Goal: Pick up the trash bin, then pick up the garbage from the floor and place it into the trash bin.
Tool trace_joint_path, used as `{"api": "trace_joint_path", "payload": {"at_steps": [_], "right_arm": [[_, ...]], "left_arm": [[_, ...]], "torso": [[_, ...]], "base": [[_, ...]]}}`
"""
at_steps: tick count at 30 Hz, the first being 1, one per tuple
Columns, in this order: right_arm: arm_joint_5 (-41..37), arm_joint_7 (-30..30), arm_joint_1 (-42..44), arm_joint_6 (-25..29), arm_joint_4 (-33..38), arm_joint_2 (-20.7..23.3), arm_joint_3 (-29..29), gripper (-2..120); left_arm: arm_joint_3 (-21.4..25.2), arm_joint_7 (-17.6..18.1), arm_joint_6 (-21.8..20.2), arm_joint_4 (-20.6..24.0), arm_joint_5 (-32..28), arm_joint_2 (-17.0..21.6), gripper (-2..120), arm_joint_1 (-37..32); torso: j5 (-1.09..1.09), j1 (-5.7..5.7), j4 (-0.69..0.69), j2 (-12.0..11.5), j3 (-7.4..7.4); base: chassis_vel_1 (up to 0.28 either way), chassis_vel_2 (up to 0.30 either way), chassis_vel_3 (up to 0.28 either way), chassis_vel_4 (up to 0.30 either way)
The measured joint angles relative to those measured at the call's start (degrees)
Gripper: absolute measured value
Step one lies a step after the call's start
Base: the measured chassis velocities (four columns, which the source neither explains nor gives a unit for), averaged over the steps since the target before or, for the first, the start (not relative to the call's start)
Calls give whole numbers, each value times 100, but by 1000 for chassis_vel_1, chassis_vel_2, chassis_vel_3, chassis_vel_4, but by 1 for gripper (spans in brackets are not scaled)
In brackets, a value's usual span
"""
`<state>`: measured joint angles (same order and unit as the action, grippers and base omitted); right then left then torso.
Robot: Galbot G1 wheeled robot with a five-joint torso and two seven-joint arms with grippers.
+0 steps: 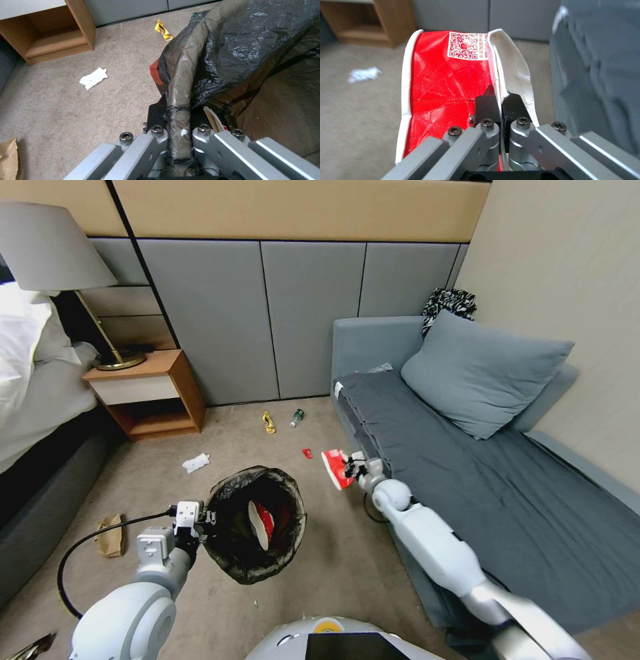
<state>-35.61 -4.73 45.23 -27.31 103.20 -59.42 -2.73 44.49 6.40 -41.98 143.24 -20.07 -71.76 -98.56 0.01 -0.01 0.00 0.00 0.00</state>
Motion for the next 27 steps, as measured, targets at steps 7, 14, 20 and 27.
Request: {"api": "trace_joint_path", "payload": {"at_steps": [7,14,20,27], "right_arm": [[-605,-38,-5,-244,957,330,-181,0],[-1209,-36,-320,-366,1728,442,-36,0],[-1729,-77,-822,-492,2246,453,575,0],[-1842,-207,-1137,-580,2359,258,1337,0]], "left_arm": [[-13,1,-6,0,-2,9,1,20],[-15,1,-8,0,-4,33,1,33],[-22,1,-12,0,-3,25,1,6],[-27,2,-15,0,-2,23,1,12]], "torso": [[0,0,-1,1,0],[-1,0,0,0,0],[-2,0,0,1,0],[-2,0,0,0,0]], "base": [[0,0,0,0],[0,0,0,0],[0,0,0,0],[0,0,0,0]]}}
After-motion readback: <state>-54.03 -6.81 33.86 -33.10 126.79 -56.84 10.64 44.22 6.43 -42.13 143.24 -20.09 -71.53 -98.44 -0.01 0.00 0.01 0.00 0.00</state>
